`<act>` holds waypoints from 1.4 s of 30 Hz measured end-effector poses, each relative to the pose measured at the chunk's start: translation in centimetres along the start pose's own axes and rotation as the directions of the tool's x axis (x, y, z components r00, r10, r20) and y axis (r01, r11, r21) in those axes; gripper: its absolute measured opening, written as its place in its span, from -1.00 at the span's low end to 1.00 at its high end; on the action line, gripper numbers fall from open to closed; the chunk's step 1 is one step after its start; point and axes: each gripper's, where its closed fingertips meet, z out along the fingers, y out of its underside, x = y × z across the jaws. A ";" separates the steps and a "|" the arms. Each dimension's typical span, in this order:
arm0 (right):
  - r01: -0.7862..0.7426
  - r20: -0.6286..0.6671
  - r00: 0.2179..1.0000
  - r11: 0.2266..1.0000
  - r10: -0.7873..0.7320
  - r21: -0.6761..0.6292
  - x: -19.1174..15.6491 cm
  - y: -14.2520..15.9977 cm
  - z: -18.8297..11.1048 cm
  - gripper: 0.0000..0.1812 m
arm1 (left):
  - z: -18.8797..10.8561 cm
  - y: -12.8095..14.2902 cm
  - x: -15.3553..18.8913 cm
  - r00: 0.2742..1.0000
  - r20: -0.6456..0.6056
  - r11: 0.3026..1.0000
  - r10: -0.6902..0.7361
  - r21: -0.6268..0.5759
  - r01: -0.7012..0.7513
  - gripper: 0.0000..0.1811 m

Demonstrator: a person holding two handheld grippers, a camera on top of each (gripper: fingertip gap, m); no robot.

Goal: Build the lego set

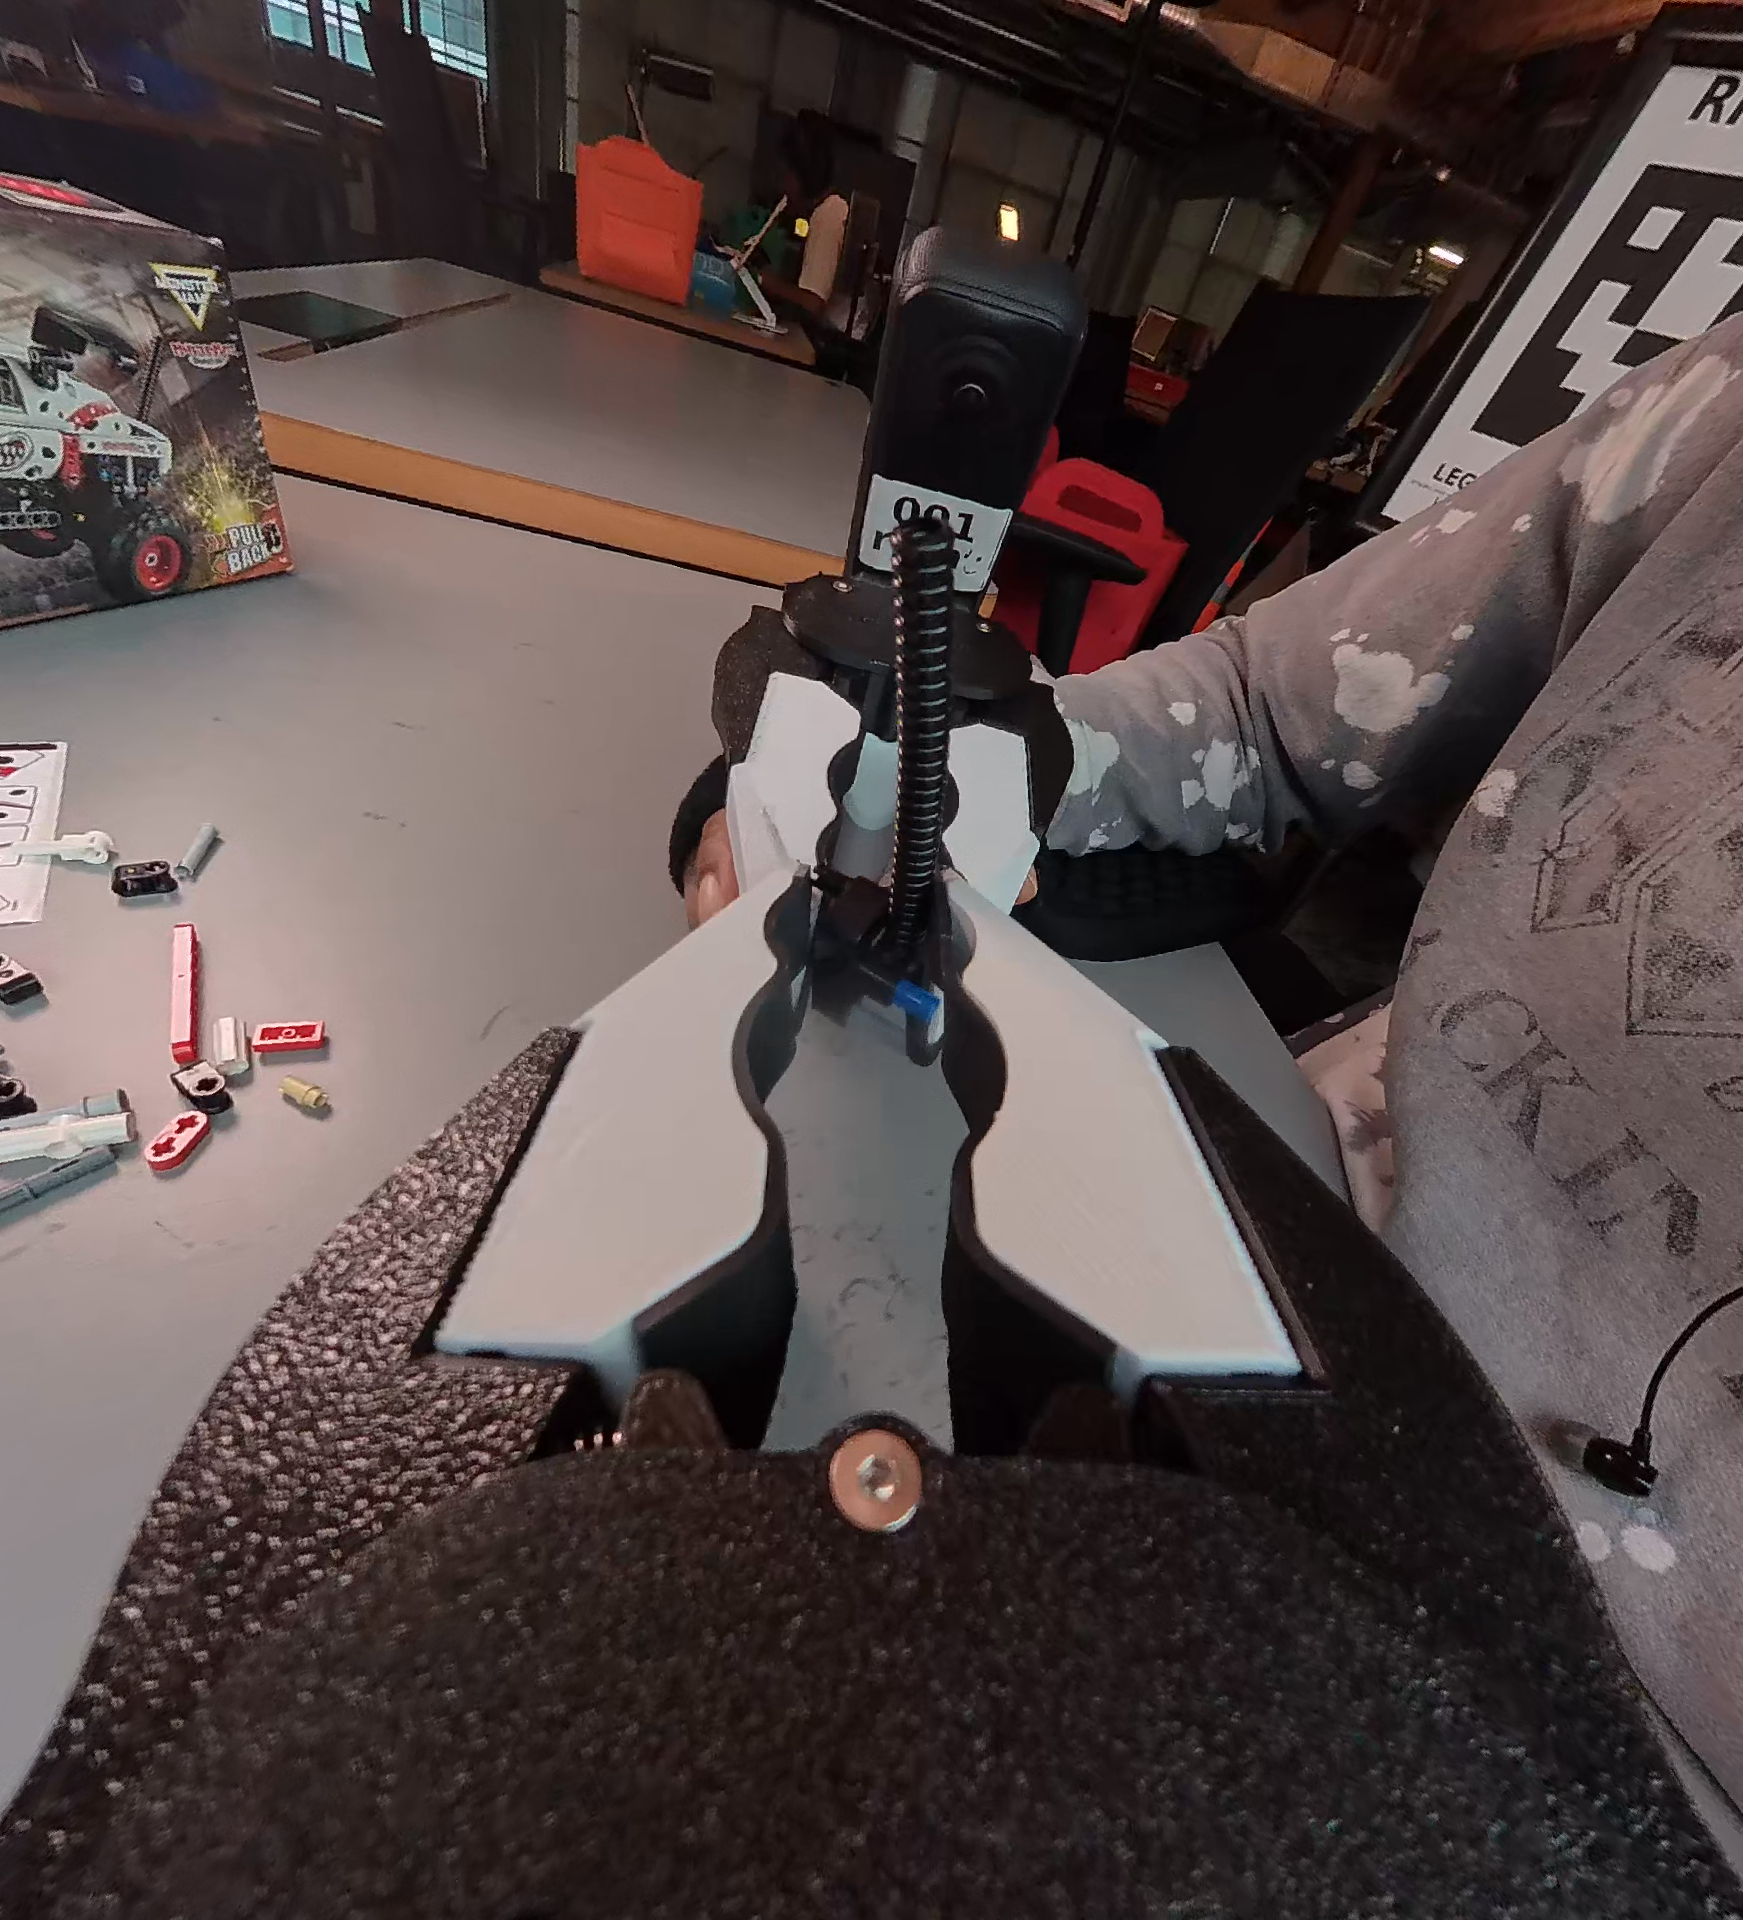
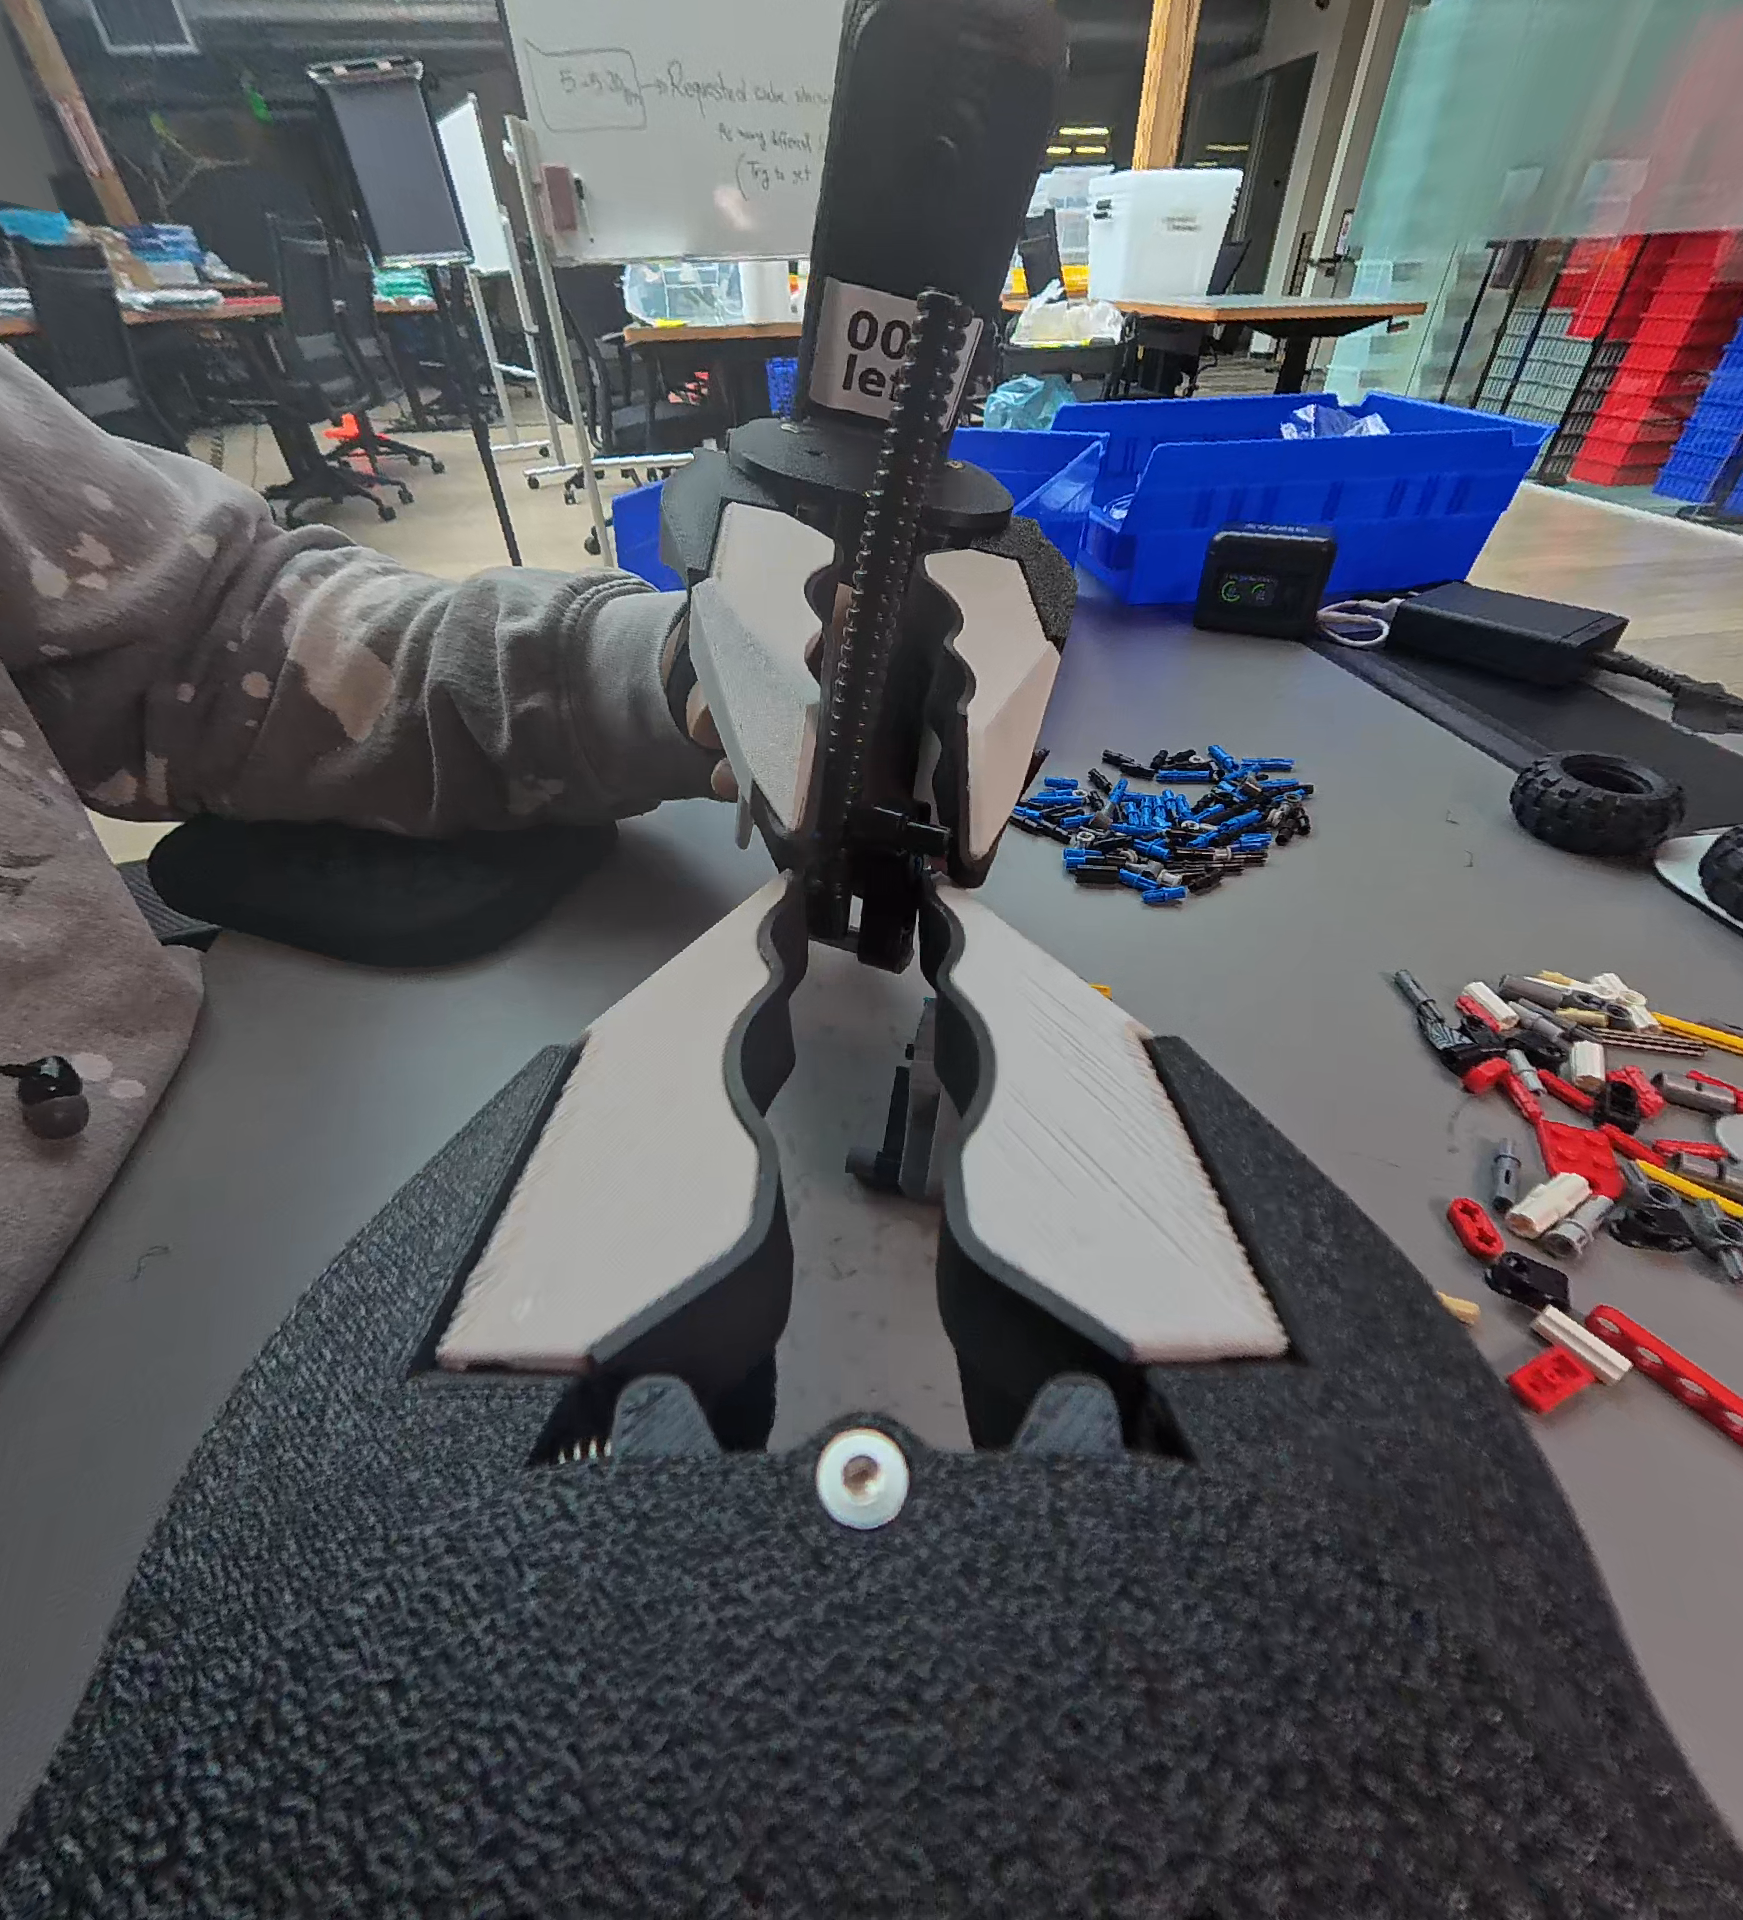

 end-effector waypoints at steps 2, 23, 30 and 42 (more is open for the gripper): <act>0.008 -0.004 1.000 1.000 -0.008 -0.007 0.0 0.0 0.0 -0.78 | 0.0 0.0 0.0 1.000 -0.001 1.000 -0.003 0.005 0.003 -0.76; -0.036 -0.037 0.998 0.993 0.041 0.113 0.1 -1.3 -0.4 -0.78 | -0.2 -1.2 0.2 0.999 -0.006 0.991 -0.038 0.126 0.038 -0.76; -0.052 -0.050 0.997 0.993 0.057 0.104 0.4 -1.1 -0.4 -0.79 | -0.2 -1.0 -0.2 0.998 0.017 0.990 -0.058 0.127 0.055 -0.76; -0.056 -0.041 0.997 0.994 0.060 0.094 0.4 -0.9 -0.5 -0.79 | -0.2 -0.8 -0.3 0.997 0.022 0.990 -0.071 0.127 0.068 -0.75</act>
